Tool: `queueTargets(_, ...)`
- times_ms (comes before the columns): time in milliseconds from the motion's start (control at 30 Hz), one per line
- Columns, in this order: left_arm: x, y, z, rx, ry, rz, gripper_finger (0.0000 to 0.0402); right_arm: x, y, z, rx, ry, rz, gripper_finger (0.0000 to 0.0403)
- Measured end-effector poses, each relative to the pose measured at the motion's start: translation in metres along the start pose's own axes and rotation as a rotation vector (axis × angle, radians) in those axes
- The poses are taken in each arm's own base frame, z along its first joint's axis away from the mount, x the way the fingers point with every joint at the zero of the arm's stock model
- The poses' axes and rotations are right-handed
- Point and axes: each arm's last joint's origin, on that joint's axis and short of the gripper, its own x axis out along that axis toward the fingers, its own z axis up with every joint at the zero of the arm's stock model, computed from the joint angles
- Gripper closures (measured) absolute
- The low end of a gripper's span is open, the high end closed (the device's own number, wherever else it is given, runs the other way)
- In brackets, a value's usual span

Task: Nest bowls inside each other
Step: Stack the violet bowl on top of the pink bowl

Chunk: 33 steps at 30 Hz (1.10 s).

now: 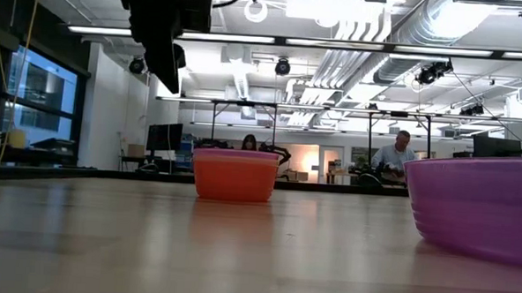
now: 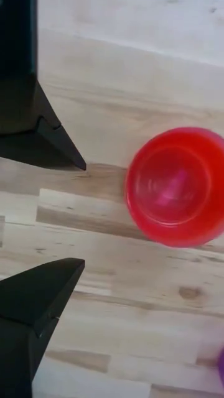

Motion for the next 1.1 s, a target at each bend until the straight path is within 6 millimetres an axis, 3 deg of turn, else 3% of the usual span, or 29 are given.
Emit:
queueTargets(133, -0.005, -0.002, -0.005, 0.010, -0.016, 0.009, 0.0171, 0.025, 0.027, -0.012, 0.021, 0.105, 0.006, 0.0305)
queueTargets(367, -0.002, -0.003, -0.012, 0.023, -0.026, 0.002, 0.0172, 0.111, 0.057, -0.063, 0.097, 0.478, -0.048, 0.0305)
queueTargets(500, 0.000, -0.003, -0.016, 0.030, -0.015, -0.015, 0.0172, 0.145, 0.071, -0.082, 0.161, 0.518, -0.005, 0.0304)
queueTargets(767, -0.004, -0.002, -0.018, 0.089, -0.021, -0.060, 0.0172, 0.179, 0.101, -0.089, 0.245, 0.319, 0.080, 0.0273)
queueTargets(967, -0.022, 0.008, -0.021, 0.104, -0.091, -0.060, 0.0172, 0.195, 0.110, -0.106, 0.273, 0.264, 0.012, 0.0231)
queueTargets(1100, -0.039, 0.017, -0.026, 0.076, -0.155, -0.040, 0.0172, 0.209, 0.113, -0.122, 0.288, 0.259, 0.001, 0.0225)
